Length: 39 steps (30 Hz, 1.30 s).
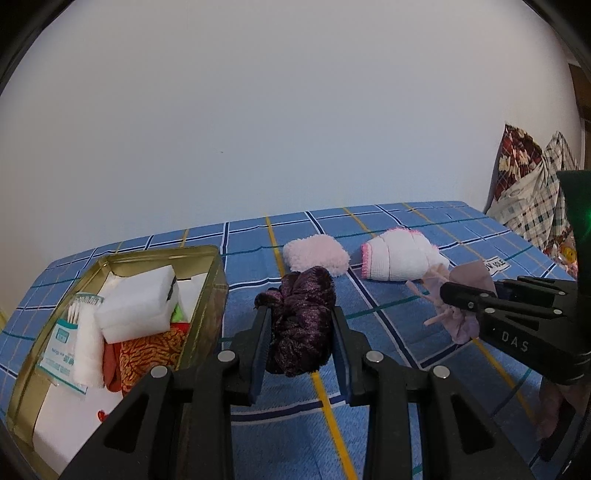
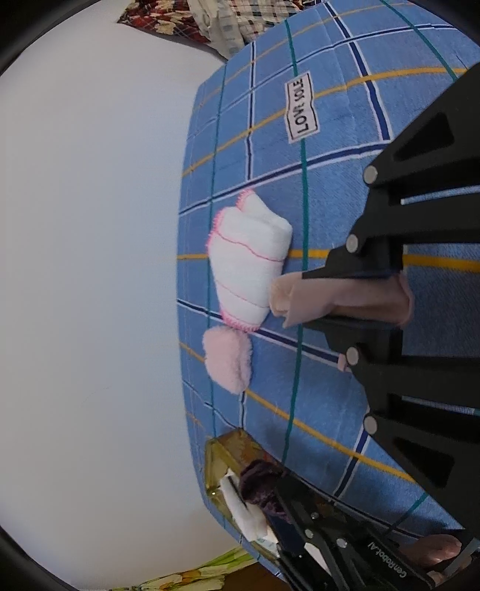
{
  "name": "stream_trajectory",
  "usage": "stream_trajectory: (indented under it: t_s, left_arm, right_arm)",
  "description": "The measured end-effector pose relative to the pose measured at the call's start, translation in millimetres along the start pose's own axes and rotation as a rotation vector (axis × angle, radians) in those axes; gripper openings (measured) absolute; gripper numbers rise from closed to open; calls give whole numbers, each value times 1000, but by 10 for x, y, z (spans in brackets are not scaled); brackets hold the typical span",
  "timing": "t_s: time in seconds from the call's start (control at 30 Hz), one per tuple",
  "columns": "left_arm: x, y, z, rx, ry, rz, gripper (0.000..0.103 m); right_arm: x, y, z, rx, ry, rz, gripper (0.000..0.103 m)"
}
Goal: Organize soft objects
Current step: 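Lift the pink cloth and purple scrunchie and carry both toward the gold tin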
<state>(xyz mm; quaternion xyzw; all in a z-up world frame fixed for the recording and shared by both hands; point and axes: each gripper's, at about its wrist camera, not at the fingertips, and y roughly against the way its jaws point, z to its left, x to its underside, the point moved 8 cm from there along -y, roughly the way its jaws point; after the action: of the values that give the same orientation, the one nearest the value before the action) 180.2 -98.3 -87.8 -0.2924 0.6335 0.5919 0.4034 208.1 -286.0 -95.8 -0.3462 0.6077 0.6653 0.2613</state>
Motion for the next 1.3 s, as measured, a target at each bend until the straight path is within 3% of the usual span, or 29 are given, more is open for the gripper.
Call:
stream_trajectory:
  t_s: [0.53, 1.3]
  left_arm:
    - [29, 241, 23, -21, 12, -64, 34]
    - [77, 570, 123, -49, 40, -155, 34]
  right_arm:
    - [-104, 355, 8, -17, -31, -167, 17]
    - [-44, 632, 87, -44, -55, -255, 17]
